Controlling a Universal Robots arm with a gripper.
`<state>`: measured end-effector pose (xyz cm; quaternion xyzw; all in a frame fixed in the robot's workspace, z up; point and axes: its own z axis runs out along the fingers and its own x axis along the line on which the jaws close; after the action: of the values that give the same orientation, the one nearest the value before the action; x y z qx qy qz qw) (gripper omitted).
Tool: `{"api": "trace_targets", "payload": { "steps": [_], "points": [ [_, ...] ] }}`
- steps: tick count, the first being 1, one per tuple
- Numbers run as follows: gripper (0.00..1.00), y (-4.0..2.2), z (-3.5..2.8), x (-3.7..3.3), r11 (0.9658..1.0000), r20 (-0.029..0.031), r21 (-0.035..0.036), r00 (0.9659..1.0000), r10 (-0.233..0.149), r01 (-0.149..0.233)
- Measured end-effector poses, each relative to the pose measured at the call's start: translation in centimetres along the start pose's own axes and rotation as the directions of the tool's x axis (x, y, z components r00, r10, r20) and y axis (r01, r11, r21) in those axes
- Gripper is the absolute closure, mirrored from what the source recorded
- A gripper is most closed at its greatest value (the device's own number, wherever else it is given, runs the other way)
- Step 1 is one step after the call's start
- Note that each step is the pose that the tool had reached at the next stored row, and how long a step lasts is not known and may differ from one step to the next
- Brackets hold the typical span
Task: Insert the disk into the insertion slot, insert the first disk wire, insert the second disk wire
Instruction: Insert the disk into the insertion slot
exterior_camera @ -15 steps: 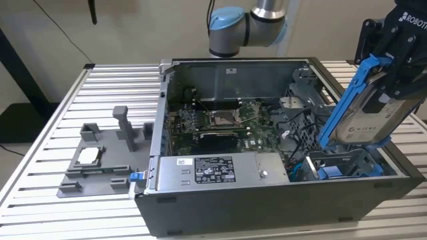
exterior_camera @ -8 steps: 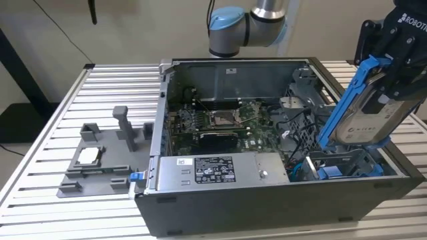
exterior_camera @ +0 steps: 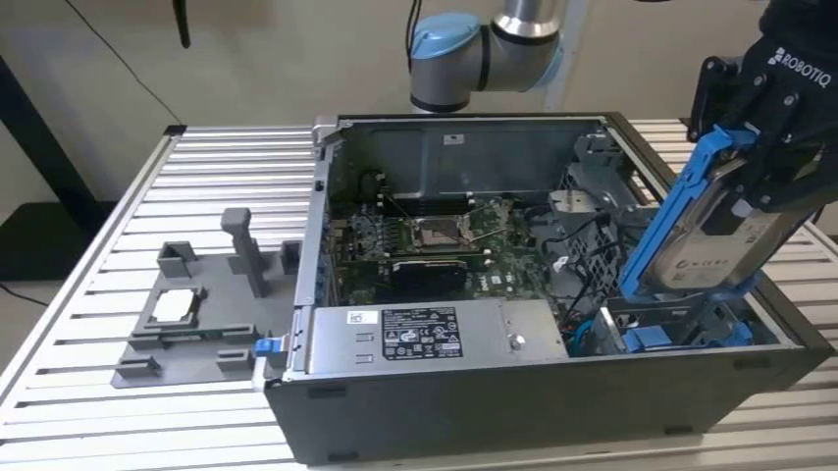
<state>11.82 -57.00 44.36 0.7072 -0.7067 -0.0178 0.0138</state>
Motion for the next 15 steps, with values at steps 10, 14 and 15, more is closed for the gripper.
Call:
{"api": "trace_targets", "payload": {
  "steps": [10, 14, 15],
  "points": [
    [0.67, -0.67, 1.50, -0.21, 1.0000, 0.0116, -0.0001, 0.9999, -0.005, 0.005],
    [0.67, -0.72, 2.14, -0.09, 1.0000, 0.0116, -0.0001, 0.9999, -0.005, 0.005],
    [0.67, -0.73, 2.32, -0.09, 1.0000, 0.0115, 0.0000, 0.9999, -0.005, 0.005]
  ]
}}
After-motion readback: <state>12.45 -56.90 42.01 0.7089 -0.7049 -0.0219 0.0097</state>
